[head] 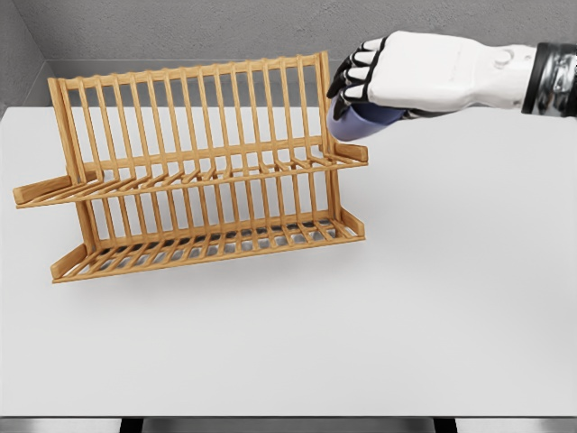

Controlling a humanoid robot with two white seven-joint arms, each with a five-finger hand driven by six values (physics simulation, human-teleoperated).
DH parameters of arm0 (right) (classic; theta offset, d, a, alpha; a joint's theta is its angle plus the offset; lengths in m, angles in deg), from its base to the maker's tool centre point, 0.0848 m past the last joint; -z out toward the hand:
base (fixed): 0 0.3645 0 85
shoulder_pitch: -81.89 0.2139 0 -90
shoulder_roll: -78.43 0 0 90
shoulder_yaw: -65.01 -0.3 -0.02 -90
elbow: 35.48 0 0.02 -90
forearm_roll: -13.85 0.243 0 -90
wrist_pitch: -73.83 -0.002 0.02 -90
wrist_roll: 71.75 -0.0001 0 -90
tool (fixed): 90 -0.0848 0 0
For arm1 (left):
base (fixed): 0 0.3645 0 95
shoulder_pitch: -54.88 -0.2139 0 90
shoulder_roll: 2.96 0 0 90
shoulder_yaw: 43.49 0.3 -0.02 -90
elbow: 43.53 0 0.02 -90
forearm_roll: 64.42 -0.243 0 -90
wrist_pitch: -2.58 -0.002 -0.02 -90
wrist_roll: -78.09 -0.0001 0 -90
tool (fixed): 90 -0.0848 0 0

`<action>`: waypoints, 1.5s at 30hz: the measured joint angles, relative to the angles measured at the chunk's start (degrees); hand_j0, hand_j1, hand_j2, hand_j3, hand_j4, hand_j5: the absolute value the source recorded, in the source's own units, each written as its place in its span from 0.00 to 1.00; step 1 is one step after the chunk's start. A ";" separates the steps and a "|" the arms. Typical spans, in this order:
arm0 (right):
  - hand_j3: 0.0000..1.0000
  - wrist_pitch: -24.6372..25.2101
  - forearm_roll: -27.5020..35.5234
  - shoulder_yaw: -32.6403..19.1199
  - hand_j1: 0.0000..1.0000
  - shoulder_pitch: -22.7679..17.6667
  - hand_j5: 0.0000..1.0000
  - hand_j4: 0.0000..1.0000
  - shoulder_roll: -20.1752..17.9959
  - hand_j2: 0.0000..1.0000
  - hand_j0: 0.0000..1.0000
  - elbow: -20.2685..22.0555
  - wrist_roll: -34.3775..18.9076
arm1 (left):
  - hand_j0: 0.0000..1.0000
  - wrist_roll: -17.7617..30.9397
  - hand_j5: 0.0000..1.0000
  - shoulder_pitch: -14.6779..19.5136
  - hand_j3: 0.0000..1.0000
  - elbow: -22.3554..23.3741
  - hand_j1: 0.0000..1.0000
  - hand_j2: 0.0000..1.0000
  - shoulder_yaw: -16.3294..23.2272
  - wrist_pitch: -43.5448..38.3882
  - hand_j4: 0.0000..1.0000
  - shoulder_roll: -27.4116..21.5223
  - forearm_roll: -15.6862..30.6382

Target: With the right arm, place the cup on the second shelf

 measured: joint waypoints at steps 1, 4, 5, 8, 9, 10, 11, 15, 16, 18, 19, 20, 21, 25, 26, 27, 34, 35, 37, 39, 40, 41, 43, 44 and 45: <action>0.65 0.00 0.03 0.02 0.65 0.00 0.65 0.65 0.16 0.65 0.65 0.60 -0.17 | 1.00 0.00 1.00 0.00 1.00 -0.01 1.00 1.00 0.00 0.00 1.00 0.00 0.00; 0.65 0.03 0.15 0.31 0.65 -0.09 0.65 0.65 0.45 0.65 0.65 1.69 -0.45 | 1.00 0.00 1.00 0.00 1.00 0.00 1.00 1.00 0.00 0.00 1.00 0.00 0.00; 0.65 0.04 0.16 0.61 0.65 -0.09 0.65 0.65 0.51 0.65 0.65 1.86 -0.49 | 1.00 0.00 1.00 0.00 1.00 -0.01 1.00 1.00 0.00 0.00 1.00 0.00 0.00; 0.65 0.03 0.10 1.75 0.65 -0.09 0.65 0.65 0.65 0.65 0.65 2.10 -0.55 | 1.00 0.00 1.00 0.00 1.00 0.00 1.00 1.00 0.00 0.00 1.00 0.00 0.00; 0.65 0.08 0.08 2.01 0.65 -0.09 0.65 0.65 0.68 0.65 0.65 2.13 -0.47 | 1.00 0.00 1.00 0.00 1.00 0.00 1.00 1.00 0.00 0.00 1.00 0.00 0.00; 0.65 0.12 0.09 2.22 0.65 -0.09 0.65 0.65 0.71 0.65 0.65 2.12 -0.42 | 1.00 0.00 1.00 0.00 1.00 0.00 1.00 1.00 0.00 0.00 1.00 0.00 0.00; 0.65 0.15 0.07 2.44 0.65 -0.09 0.65 0.65 0.75 0.65 0.65 2.09 -0.38 | 1.00 0.00 1.00 0.00 1.00 0.00 1.00 1.00 0.00 0.00 1.00 0.00 0.00; 0.66 0.47 -0.26 3.75 0.66 -0.09 0.66 0.66 1.30 0.66 0.66 1.91 -0.27 | 1.00 0.00 1.00 0.00 1.00 0.00 1.00 1.00 0.00 0.00 1.00 0.00 0.00; 0.66 0.59 -0.30 4.14 0.66 0.00 0.66 0.66 1.47 0.66 0.66 1.80 -0.31 | 1.00 0.00 1.00 0.00 1.00 0.00 1.00 1.00 0.00 0.00 1.00 0.00 0.00; 0.67 0.75 -0.33 4.62 0.67 0.00 0.67 0.67 1.72 0.67 0.67 1.60 -0.30 | 1.00 0.00 1.00 0.00 1.00 0.00 1.00 1.00 0.00 0.00 1.00 0.00 0.00; 0.72 0.83 -0.39 4.75 0.72 0.00 0.72 0.72 1.79 0.72 0.72 1.54 -0.26 | 1.00 0.00 1.00 0.00 1.00 0.00 1.00 1.00 0.00 0.00 1.00 0.00 0.00; 1.00 0.90 -0.36 4.86 1.00 0.00 1.00 1.00 1.85 1.00 1.00 1.49 -0.33 | 1.00 0.00 1.00 0.00 1.00 0.00 1.00 1.00 0.00 0.00 1.00 0.00 0.00; 1.00 1.09 -0.28 4.94 1.00 -0.09 1.00 1.00 1.86 1.00 1.00 1.47 -0.42 | 1.00 0.00 1.00 0.00 1.00 0.00 1.00 1.00 0.00 0.00 1.00 0.00 0.00; 1.00 1.38 -0.29 5.02 1.00 0.00 1.00 1.00 1.83 1.00 1.00 1.47 -0.62 | 1.00 0.00 1.00 0.00 1.00 0.00 1.00 1.00 0.00 0.00 1.00 0.00 0.00; 1.00 1.32 -0.23 4.85 1.00 0.26 1.00 1.00 1.74 1.00 1.00 1.53 -0.64 | 1.00 0.00 1.00 0.00 1.00 0.00 1.00 1.00 0.00 0.00 1.00 0.00 0.00; 1.00 1.15 -0.15 4.26 1.00 0.53 1.00 1.00 1.64 1.00 1.00 1.63 -0.67 | 1.00 0.00 1.00 0.00 1.00 -0.01 1.00 1.00 0.00 0.00 1.00 0.00 0.00; 1.00 0.41 0.40 -10.63 1.00 -5.70 1.00 1.00 -0.91 1.00 1.00 0.13 -1.44 | 1.00 0.00 1.00 0.00 1.00 0.01 1.00 1.00 0.02 0.00 1.00 0.00 -0.01; 1.00 0.29 0.40 -15.95 1.00 -11.33 1.00 1.00 -2.32 1.00 1.00 -3.33 -1.45 | 1.00 0.00 1.00 0.00 1.00 0.01 1.00 1.00 0.01 0.00 1.00 0.00 -0.02; 1.00 0.40 0.63 -25.29 1.00 -20.83 1.00 1.00 -4.36 1.00 1.00 -13.84 -1.43 | 1.00 0.00 1.00 0.00 1.00 0.01 1.00 1.00 0.01 0.00 1.00 0.00 -0.01; 1.00 -0.04 -0.34 -30.60 1.00 -31.72 1.00 1.00 -4.20 1.00 1.00 -21.61 -1.53 | 1.00 0.00 1.00 0.00 1.00 -0.03 1.00 1.00 -0.01 -0.01 1.00 0.00 0.00; 1.00 -0.05 -0.41 -32.53 1.00 -34.27 1.00 1.00 -3.60 1.00 1.00 -23.95 -1.53 | 1.00 0.00 1.00 0.00 1.00 -0.02 1.00 1.00 -0.01 -0.01 1.00 0.00 0.00; 1.00 -0.04 -0.45 -33.91 1.00 -35.16 1.00 1.00 -2.66 1.00 1.00 -25.39 -1.53 | 1.00 0.00 1.00 0.00 1.00 -0.02 1.00 1.00 -0.02 -0.01 1.00 0.00 0.00; 1.00 0.01 -0.44 -35.68 1.00 -35.16 1.00 1.00 1.23 1.00 1.00 -26.28 -1.52 | 1.00 0.00 1.00 0.00 1.00 -0.02 1.00 1.00 -0.02 -0.01 1.00 0.00 0.00; 1.00 0.02 -0.43 -36.23 1.00 -35.07 1.00 1.00 4.06 1.00 1.00 -25.96 -1.51 | 1.00 0.00 1.00 0.00 1.00 -0.02 1.00 1.00 -0.01 0.00 1.00 0.00 0.00; 1.00 0.02 -0.40 -36.58 1.00 -35.07 1.00 1.00 6.49 1.00 1.00 -25.56 -1.51 | 1.00 0.00 1.00 0.00 1.00 -0.01 1.00 1.00 -0.01 0.00 1.00 0.00 0.00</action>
